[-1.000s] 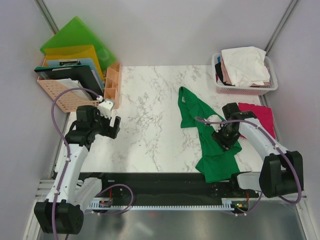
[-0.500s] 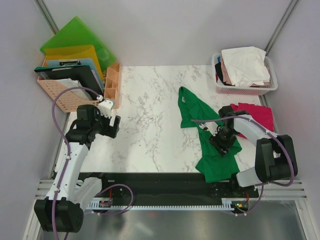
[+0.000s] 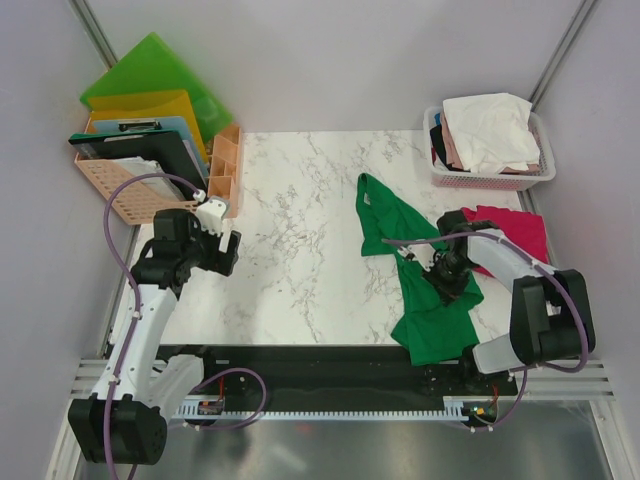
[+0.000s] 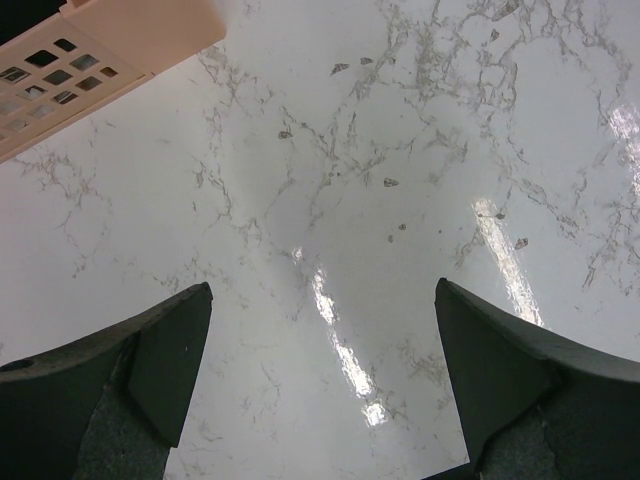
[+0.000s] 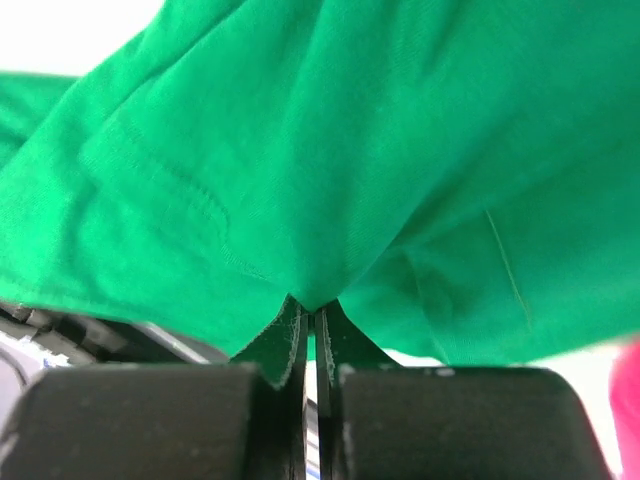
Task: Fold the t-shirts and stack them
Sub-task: Flatten out the tshirt
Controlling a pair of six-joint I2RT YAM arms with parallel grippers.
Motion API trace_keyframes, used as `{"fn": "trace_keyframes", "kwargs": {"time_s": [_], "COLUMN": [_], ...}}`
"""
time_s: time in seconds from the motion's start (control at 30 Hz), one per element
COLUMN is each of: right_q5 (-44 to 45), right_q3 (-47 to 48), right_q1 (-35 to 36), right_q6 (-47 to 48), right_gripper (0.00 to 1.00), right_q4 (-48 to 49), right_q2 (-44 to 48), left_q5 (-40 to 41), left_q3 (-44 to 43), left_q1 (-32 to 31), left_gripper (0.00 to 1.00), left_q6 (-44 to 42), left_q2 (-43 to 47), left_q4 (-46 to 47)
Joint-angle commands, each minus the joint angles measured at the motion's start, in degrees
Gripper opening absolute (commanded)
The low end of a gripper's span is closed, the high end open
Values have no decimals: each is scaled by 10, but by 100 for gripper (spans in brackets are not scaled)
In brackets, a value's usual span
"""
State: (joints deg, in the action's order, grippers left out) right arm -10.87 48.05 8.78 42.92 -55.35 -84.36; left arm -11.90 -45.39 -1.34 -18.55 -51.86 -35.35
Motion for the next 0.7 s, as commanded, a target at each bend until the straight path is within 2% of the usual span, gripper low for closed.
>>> {"fn": "trace_keyframes", "kwargs": {"time_s": [0.0, 0.07, 0.17, 0.2, 0.27, 0.3, 0.4, 0.5, 0.6, 0.67], "right_q5": [-6, -11, -29, -33, -35, -33, 1, 10, 17, 29], "right_q3": [58, 107, 267, 374, 491, 596, 722, 757, 806, 801], "right_q1": [1, 1, 2, 5, 5, 5, 5, 6, 34, 61], "right_q6": [10, 14, -11, -21, -54, -66, -114, -151, -160, -165], "right_gripper": [0, 0, 0, 0, 0, 0, 0, 0, 0, 0], "right_q4": [-28, -48, -64, -65, -64, -56, 8, 75, 60, 65], "right_q2": [69, 109, 129, 125, 88, 73, 30, 4, -47, -61], "left_q5": [7, 5, 3, 3, 3, 2, 1, -7, -8, -7], "left_q3": [-18, -18, -22, -24, -26, -27, -19, -11, -13, -15], "left_q1": [0, 0, 0, 0, 0, -1, -1, -1, -1, -1], "left_gripper": [100, 100, 100, 100, 100, 100, 100, 100, 100, 100], "left_q6": [-3, -4, -4, -3, -2, -2, -4, -6, -7, -6], "left_q2": [3, -2, -10, -11, -14, -11, 4, 17, 18, 13], "left_q4": [14, 15, 13, 13, 10, 8, 7, 7, 5, 5]}}
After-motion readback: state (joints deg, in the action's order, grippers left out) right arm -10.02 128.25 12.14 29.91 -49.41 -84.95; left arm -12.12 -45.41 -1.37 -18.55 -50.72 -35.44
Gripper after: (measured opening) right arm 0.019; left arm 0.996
